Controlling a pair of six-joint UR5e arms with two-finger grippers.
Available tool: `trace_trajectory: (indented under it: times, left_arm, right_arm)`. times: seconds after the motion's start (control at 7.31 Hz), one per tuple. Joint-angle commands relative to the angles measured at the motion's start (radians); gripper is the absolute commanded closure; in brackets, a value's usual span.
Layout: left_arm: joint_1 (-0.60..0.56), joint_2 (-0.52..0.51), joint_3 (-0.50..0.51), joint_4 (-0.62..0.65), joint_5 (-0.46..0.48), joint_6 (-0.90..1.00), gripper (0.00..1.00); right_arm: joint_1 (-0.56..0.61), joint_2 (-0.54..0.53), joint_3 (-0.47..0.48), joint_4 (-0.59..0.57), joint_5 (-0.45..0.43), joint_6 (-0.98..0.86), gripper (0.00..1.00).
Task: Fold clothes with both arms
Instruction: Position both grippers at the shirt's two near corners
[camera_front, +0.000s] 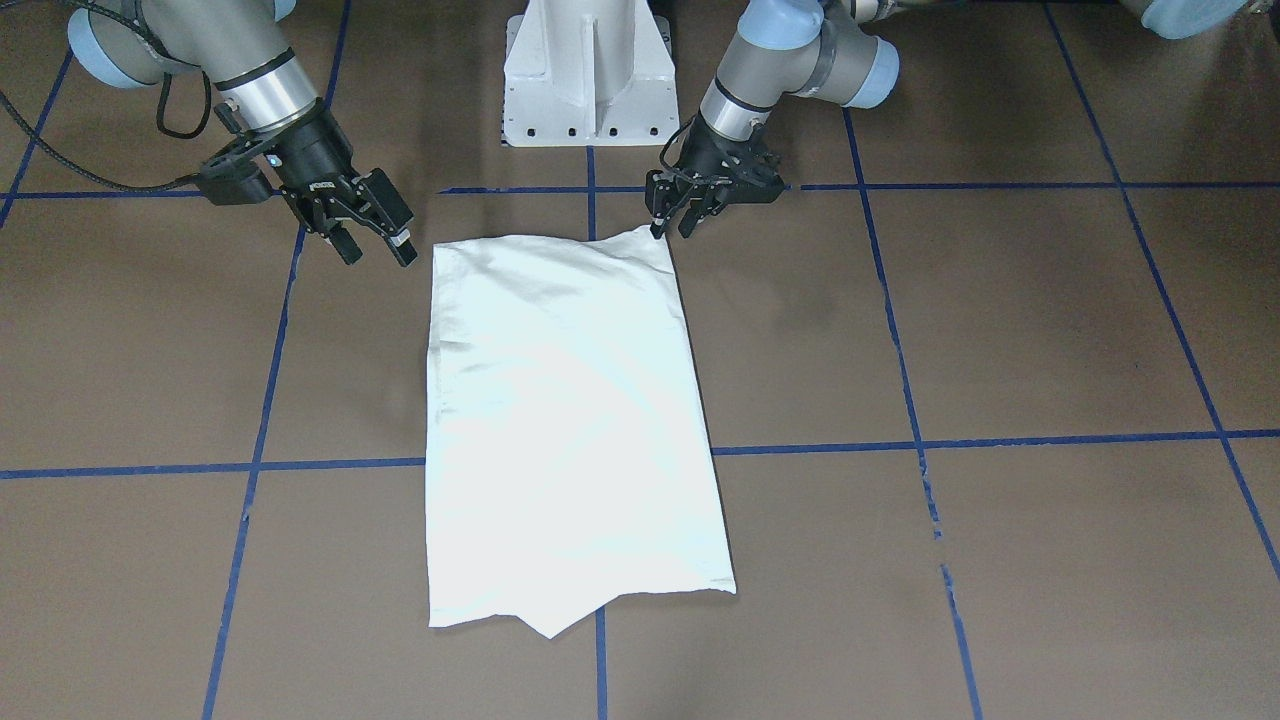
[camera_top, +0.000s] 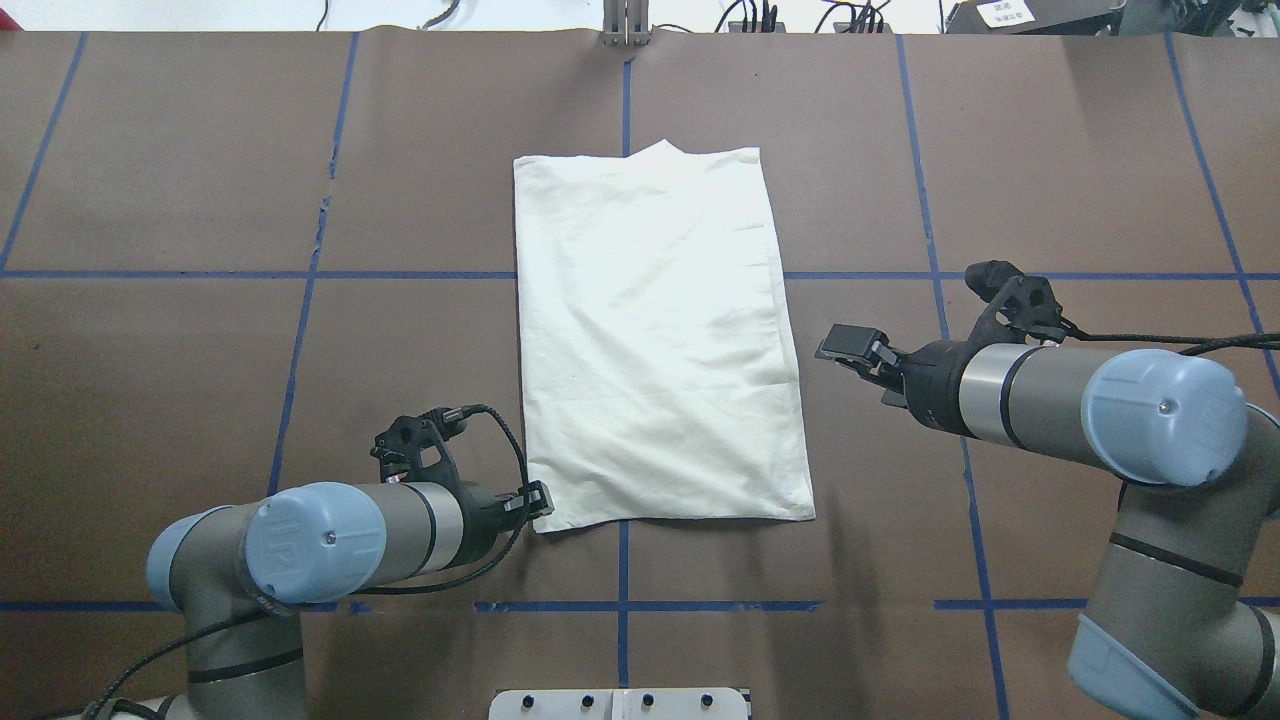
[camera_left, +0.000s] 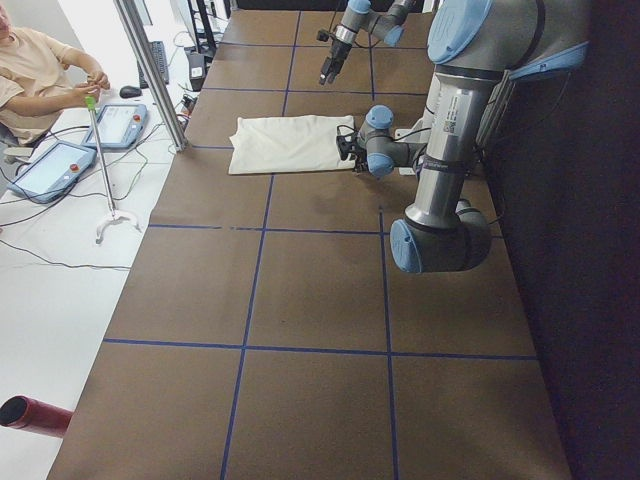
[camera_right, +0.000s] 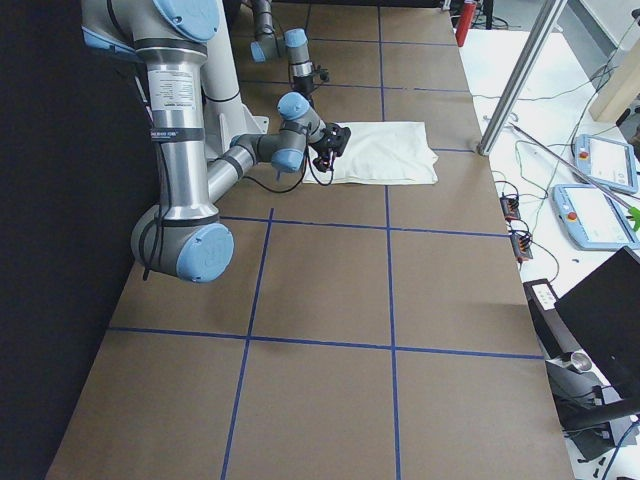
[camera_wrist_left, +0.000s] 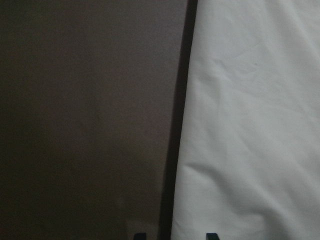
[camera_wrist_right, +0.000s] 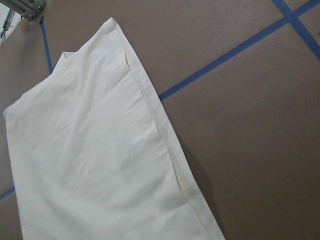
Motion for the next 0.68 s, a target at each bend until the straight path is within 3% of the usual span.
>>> trace_trajectory:
  times: [0.0, 0.55]
  left_arm:
    - [0.014, -0.010, 0.004, 0.002, 0.002, -0.036, 0.47]
    - [0.014, -0.045, 0.052, 0.002, 0.029, -0.043, 0.51]
  right_arm:
    - [0.000, 0.003, -0.002, 0.001, -0.002, 0.000, 0.00]
    - [0.000, 0.004, -0.003, 0.001, -0.002, -0.003, 0.00]
